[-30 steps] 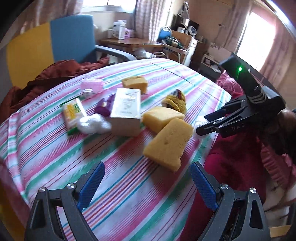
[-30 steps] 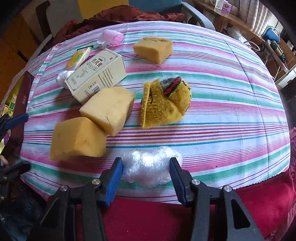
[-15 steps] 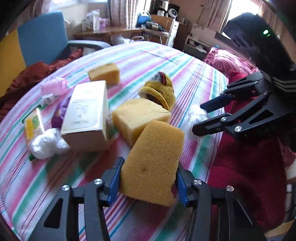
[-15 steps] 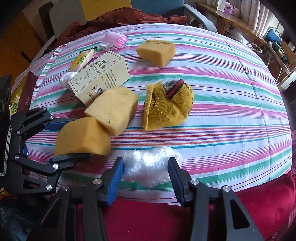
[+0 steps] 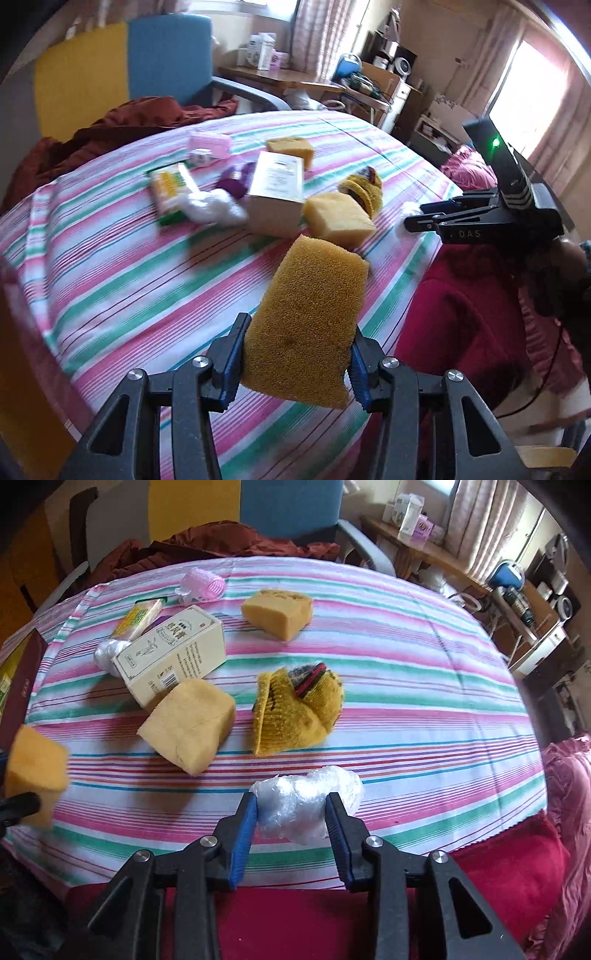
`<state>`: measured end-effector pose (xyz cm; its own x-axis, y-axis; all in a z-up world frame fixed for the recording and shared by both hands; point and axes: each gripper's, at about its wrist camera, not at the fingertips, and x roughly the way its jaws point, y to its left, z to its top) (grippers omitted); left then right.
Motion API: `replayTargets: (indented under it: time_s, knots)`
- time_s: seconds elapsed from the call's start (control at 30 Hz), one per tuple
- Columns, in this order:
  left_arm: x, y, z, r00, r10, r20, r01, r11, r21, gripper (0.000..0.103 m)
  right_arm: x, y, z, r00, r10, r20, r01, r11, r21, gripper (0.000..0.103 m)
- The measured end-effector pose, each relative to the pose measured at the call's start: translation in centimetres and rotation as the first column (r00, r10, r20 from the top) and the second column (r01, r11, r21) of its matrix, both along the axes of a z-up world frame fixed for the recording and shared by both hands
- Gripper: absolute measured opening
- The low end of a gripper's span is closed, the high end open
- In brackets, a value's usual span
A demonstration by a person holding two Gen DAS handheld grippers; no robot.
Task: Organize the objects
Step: 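Grasp the clear cotton bag with the right tool while the left tool grasps a yellow sponge, then carry the sponge and cotton bag into the gold tray and release both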
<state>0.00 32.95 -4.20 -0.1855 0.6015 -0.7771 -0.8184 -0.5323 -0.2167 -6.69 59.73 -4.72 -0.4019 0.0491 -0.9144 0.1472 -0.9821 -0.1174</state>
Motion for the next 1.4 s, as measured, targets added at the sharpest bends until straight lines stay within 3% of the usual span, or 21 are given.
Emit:
replayTargets:
  time_s: [0.2,0.33,0.6,0.83,0.97,1.03,1.1,1.13,1.17,1.23,1.4]
  knots:
    - [-1.4,-6.7,1.8,0.987,0.162,-0.012,-0.161,0.986,0.044,0.049,-0.3,-1.0,1.8,0.997,-0.023,-0.078,0.026,0.999,0.033,0.037]
    - [-3.2,-12.1,2.4,0.952,0.305,0.009,-0.304,0.949,0.083,0.049,-0.4,-4.0,4.3,0.990,0.038,-0.134,-0.033,0.999,0.039,0.037]
    - [-6.2,-23.4,2.6,0.824,0.566,0.032,-0.566,0.817,0.108,0.049,0.6,-15.5,8.0,0.940,0.265,-0.215,-0.277,0.960,-0.029,0.037]
    - [-7.9,-30.7,2.4,0.707,0.707,0.020,-0.705,0.702,0.100,0.050,1.6,-29.1,7.5,0.856,0.477,-0.201,-0.508,0.848,-0.148,0.037]
    - [-9.1,-33.1,2.2,0.652,0.758,0.016,-0.756,0.649,0.089,0.054,1.6,-34.9,6.1,0.822,0.541,-0.176,-0.568,0.796,-0.208,0.037]
    - [-9.5,-34.0,2.3,0.640,0.768,0.023,-0.766,0.635,0.099,0.059,1.2,-37.5,5.5,0.817,0.552,-0.166,-0.576,0.779,-0.249,0.038]
    - [-9.5,-34.9,2.3,0.622,0.782,0.042,-0.781,0.615,0.112,0.084,0.5,-39.4,4.9,0.825,0.542,-0.160,-0.563,0.762,-0.320,0.040]
    - [-9.3,-35.3,2.4,0.609,0.791,0.060,-0.791,0.599,0.124,0.088,0.2,-40.1,4.6,0.827,0.540,-0.156,-0.558,0.752,-0.352,0.047]
    - [-9.1,-35.6,2.5,0.602,0.795,0.071,-0.795,0.590,0.137,0.091,-0.2,-40.7,4.4,0.832,0.533,-0.153,-0.547,0.747,-0.377,0.058]
    - [-8.6,-36.3,2.4,0.586,0.807,0.069,-0.807,0.575,0.136,0.091,-0.5,-41.6,3.9,0.853,0.500,-0.146,-0.515,0.765,-0.388,0.071]
    - [-6.5,-36.8,2.4,0.536,0.844,-0.011,-0.837,0.533,0.119,0.089,0.5,-41.7,2.3,0.860,0.498,-0.114,-0.500,0.776,-0.385,0.071]
